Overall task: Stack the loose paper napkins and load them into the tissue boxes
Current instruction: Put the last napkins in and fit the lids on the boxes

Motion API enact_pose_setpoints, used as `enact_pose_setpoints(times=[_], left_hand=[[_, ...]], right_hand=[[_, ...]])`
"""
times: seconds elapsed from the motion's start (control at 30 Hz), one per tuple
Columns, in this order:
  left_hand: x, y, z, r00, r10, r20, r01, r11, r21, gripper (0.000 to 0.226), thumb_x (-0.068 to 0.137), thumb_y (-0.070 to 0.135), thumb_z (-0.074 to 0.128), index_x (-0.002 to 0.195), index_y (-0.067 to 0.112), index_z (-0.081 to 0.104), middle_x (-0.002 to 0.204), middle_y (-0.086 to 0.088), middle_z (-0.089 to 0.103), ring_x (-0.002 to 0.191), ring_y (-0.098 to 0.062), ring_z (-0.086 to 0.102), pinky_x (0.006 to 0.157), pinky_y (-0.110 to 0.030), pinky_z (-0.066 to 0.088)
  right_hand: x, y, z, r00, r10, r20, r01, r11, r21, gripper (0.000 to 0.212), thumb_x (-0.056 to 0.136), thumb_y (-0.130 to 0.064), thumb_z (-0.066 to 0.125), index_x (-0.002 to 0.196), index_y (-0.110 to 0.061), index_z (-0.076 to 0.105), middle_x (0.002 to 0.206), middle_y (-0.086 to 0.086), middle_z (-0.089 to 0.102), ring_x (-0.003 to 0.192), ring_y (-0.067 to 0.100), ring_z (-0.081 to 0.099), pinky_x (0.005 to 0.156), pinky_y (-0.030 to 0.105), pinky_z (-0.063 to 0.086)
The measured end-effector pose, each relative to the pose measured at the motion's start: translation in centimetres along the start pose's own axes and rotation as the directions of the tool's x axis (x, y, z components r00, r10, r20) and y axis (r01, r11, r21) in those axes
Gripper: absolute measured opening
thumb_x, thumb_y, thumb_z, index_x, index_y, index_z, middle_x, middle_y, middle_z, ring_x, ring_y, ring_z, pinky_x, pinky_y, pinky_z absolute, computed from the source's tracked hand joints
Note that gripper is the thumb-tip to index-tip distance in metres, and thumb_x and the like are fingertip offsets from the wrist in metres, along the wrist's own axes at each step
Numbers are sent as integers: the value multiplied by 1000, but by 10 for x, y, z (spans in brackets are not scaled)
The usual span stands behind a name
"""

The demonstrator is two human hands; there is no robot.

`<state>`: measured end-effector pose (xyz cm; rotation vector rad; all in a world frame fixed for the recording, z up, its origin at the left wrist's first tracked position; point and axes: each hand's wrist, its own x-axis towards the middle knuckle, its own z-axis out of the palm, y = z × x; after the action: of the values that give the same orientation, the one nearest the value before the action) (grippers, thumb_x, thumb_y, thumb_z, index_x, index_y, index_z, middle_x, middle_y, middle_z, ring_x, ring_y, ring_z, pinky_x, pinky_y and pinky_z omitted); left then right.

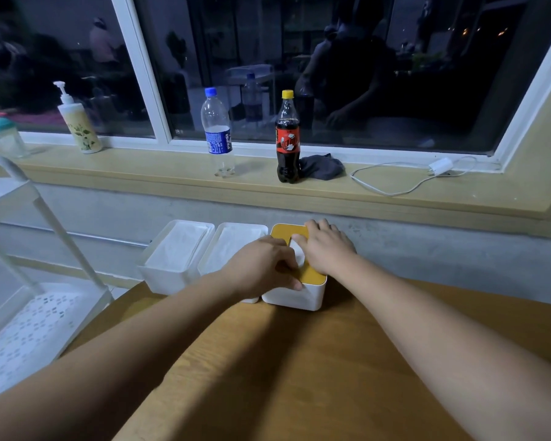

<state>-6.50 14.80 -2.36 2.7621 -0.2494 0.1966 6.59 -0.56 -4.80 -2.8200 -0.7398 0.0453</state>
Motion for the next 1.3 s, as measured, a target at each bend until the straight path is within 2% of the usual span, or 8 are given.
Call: enact_pose_setpoints(times=[0.13, 0.23, 0.33, 0.5, 0.63, 0.77, 0.93, 1.3], left_hand=[[-32, 1, 4, 992, 56, -112, -60, 998, -33, 35, 94, 51, 78, 123, 30, 78, 118, 13, 70, 102, -8, 65, 84, -26, 53], [-62, -4, -18, 974, -61, -220, 12, 975, -220, 28, 101, 42, 74, 125, 28, 76, 119, 16, 71, 105, 1, 69, 88, -20, 56], [-102, -24, -47, 898, -291, -331, 170, 922, -349, 13, 103, 27, 73, 116, 29, 76, 111, 19, 75, 99, 3, 73, 76, -22, 61], [-180, -68, -68, 727, -547, -416, 449, 836, -315, 8, 98, 26, 77, 98, 33, 76, 93, 20, 76, 85, 6, 69, 70, -20, 50], [-231, -96, -57, 628, -686, -367, 627, 726, -283, 12, 92, 33, 83, 99, 30, 74, 88, 14, 73, 81, 0, 67, 69, -23, 47], [-257, -117, -34, 593, -774, -223, 744, 632, -215, 30, 93, 45, 80, 114, 27, 70, 105, 8, 68, 95, -13, 64, 76, -32, 49], [-252, -120, -20, 516, -847, -129, 828, 532, -180, 51, 82, 63, 71, 119, 29, 64, 117, 5, 61, 106, -22, 64, 88, -42, 58], [-249, -105, -28, 470, -860, -198, 840, 505, -198, 59, 62, 77, 64, 79, 21, 66, 89, 4, 60, 75, -16, 60, 65, -40, 57]], right_hand=[[-5, -2, -6, 998, -18, -58, 14, 997, -79, 61, 113, -58, 24, 151, -16, 46, 151, 14, 50, 139, 35, 47, 113, 49, 38], [-12, -10, -13, 982, -69, -176, 65, 997, -30, 52, 113, -52, 28, 142, -17, 55, 144, 10, 55, 136, 32, 48, 111, 47, 37], [-26, -34, -17, 955, -143, -261, 174, 980, 97, 41, 112, -45, 37, 132, -19, 62, 135, 5, 59, 131, 30, 50, 110, 46, 39], [-68, -101, -9, 905, -342, -253, 393, 900, 191, 32, 109, -35, 51, 133, -19, 66, 132, 0, 60, 128, 23, 48, 111, 40, 38], [-97, -159, 18, 867, -445, -225, 488, 849, 204, 23, 105, -34, 56, 116, -18, 70, 116, 1, 62, 115, 26, 53, 103, 42, 44], [-113, -201, 44, 893, -434, -120, 450, 856, 255, 14, 102, -31, 55, 100, -20, 63, 107, -2, 61, 107, 25, 56, 88, 40, 50], [-121, -226, 74, 930, -356, 89, 337, 925, 177, 27, 103, -43, 57, 115, -19, 57, 106, 4, 70, 96, 30, 68, 77, 44, 60], [-125, -232, 90, 966, -245, 79, 218, 942, 255, 42, 101, -50, 61, 125, -18, 47, 102, 2, 64, 89, 27, 66, 70, 42, 60]])
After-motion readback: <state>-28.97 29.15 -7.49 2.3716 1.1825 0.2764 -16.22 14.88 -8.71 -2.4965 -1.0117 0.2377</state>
